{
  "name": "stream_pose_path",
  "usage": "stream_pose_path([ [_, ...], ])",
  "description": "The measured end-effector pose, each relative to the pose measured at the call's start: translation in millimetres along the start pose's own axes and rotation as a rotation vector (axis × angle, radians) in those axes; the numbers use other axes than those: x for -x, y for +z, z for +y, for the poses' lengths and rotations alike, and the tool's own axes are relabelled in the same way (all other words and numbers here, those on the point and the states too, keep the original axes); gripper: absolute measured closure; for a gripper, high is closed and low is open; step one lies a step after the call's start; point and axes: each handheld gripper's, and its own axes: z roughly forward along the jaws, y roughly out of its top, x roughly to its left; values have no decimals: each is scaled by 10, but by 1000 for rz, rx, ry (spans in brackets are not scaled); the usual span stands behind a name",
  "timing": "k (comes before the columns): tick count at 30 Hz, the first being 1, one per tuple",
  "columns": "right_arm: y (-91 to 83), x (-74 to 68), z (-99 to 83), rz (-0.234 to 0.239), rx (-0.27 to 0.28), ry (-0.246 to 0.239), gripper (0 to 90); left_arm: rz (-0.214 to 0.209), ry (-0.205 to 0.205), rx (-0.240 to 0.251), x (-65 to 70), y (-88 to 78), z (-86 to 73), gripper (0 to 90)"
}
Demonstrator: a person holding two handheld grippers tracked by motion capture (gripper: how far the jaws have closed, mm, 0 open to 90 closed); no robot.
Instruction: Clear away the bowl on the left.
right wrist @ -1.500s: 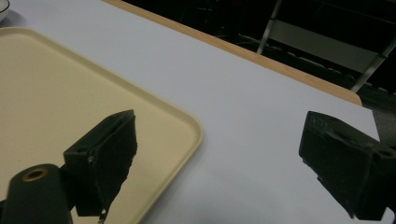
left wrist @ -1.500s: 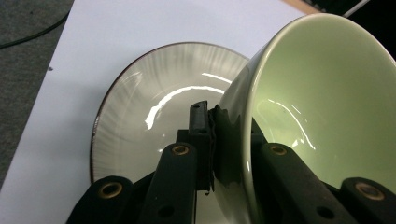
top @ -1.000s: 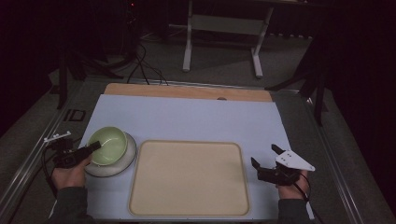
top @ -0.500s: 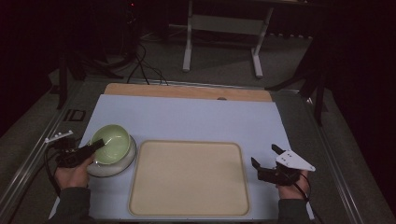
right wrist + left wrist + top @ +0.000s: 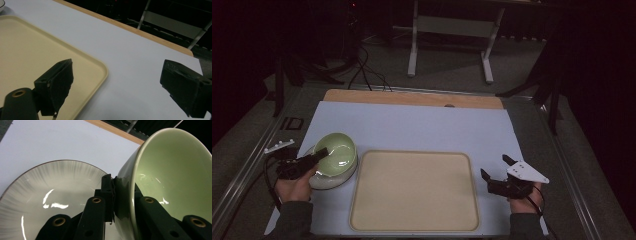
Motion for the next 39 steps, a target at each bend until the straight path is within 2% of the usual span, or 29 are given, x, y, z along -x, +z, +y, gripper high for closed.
stream_pose_path([
  [17, -2, 0, 1, -1, 4, -2, 109, -26, 32, -8, 123, 37, -18, 822],
  [39, -6, -2, 3, -1, 6, -1, 108, -54, 80, -46, 297, 137, -62, 821],
])
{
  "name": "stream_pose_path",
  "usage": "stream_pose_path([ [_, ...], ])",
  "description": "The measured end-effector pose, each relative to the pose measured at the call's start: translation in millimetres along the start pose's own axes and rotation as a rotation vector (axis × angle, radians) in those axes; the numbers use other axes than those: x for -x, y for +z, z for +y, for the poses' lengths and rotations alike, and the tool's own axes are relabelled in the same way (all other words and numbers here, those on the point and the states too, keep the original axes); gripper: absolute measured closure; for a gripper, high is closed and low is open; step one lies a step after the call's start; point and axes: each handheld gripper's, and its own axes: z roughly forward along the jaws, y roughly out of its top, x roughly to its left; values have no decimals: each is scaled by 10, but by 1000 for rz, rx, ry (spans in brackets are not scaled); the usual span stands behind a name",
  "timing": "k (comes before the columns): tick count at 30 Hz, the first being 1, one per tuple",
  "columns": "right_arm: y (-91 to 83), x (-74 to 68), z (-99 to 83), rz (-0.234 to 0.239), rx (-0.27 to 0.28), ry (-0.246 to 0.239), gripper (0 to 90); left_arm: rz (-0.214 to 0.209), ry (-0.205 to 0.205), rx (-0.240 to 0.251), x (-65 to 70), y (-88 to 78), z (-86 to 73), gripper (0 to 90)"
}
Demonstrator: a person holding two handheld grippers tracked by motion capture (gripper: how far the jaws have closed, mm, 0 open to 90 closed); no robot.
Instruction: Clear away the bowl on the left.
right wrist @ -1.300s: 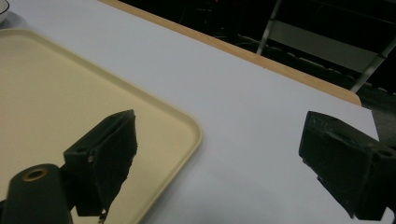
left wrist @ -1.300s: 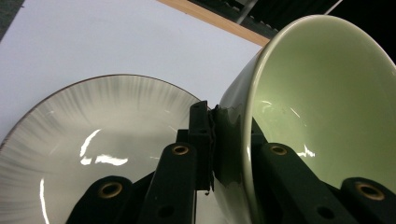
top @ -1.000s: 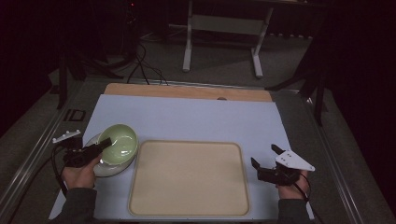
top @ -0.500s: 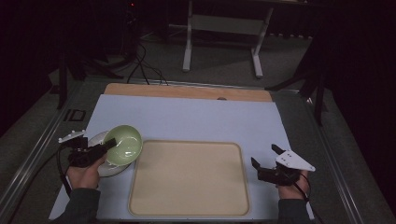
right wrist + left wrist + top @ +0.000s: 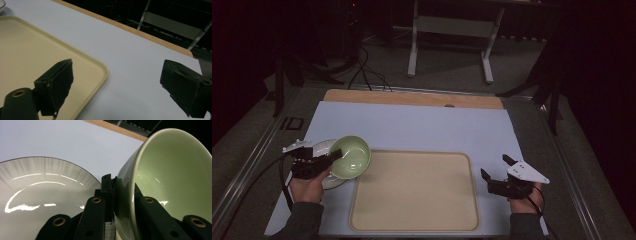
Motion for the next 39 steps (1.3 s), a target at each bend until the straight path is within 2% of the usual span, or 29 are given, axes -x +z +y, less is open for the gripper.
stream_pose_path([
  [19, 0, 1, 0, 0, 1, -1, 109, -24, 59, -18, 152, 77, -19, 821],
  [39, 0, 3, -2, 1, 1, -1, 109, -48, 75, -32, 267, 154, -50, 821],
])
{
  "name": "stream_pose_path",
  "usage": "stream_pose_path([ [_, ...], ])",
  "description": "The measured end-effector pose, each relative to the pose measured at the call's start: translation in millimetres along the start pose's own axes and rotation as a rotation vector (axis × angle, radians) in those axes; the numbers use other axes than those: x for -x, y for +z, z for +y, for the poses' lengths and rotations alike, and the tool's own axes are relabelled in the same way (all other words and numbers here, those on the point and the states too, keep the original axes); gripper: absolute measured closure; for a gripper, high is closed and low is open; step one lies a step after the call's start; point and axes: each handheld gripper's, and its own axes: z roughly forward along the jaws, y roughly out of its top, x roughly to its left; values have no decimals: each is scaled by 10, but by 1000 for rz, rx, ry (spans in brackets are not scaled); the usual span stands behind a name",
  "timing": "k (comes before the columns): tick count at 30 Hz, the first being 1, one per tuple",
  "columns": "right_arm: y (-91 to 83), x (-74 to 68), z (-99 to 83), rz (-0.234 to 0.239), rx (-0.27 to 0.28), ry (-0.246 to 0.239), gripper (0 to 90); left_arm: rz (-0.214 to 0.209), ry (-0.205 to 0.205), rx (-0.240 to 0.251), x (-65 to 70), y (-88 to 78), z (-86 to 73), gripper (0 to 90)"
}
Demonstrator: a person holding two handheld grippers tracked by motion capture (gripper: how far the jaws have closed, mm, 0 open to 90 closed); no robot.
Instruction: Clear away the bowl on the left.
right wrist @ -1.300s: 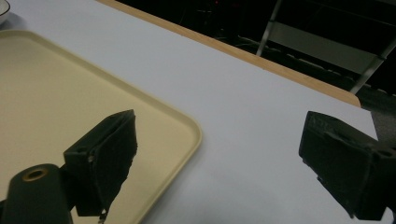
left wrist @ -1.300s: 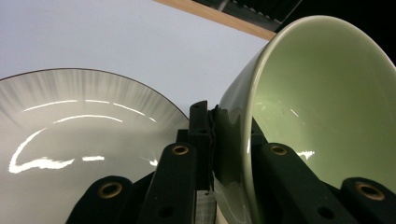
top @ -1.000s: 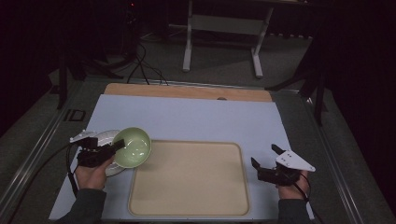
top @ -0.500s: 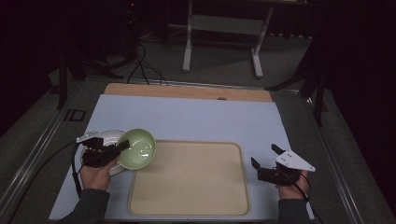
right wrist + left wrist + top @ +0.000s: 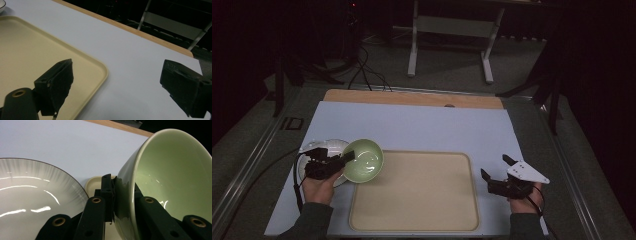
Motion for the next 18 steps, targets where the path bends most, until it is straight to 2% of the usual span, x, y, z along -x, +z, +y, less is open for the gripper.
stream_pose_path([
  [18, -1, -3, 1, 2, 1, -2, 110, -21, 25, -22, 98, 87, -33, 821],
])
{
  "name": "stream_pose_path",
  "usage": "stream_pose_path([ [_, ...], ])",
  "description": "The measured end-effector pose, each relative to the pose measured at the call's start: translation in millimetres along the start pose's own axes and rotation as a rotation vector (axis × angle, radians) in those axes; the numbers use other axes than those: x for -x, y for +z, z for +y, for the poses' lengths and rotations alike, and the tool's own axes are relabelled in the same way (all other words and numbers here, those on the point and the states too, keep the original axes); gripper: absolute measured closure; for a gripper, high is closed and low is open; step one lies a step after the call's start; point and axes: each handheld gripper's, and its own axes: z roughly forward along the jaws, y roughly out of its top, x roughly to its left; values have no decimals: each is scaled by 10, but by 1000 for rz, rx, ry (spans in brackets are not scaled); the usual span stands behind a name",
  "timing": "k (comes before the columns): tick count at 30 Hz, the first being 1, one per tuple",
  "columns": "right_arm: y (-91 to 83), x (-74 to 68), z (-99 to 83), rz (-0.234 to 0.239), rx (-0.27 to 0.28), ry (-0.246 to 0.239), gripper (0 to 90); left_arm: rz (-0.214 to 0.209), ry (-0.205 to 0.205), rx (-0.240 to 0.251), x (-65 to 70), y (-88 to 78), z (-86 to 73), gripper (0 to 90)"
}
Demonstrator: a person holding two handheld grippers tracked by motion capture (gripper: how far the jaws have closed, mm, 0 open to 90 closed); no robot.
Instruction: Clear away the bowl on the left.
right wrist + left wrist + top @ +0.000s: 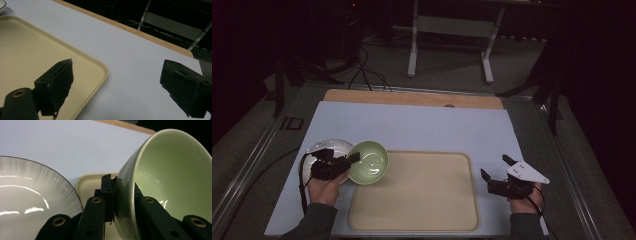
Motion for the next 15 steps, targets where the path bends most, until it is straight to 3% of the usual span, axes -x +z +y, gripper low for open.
stream_pose_path([
  [15, 0, 1, 1, 0, 1, 0, 110, -29, 26, -25, 106, 85, -21, 820],
])
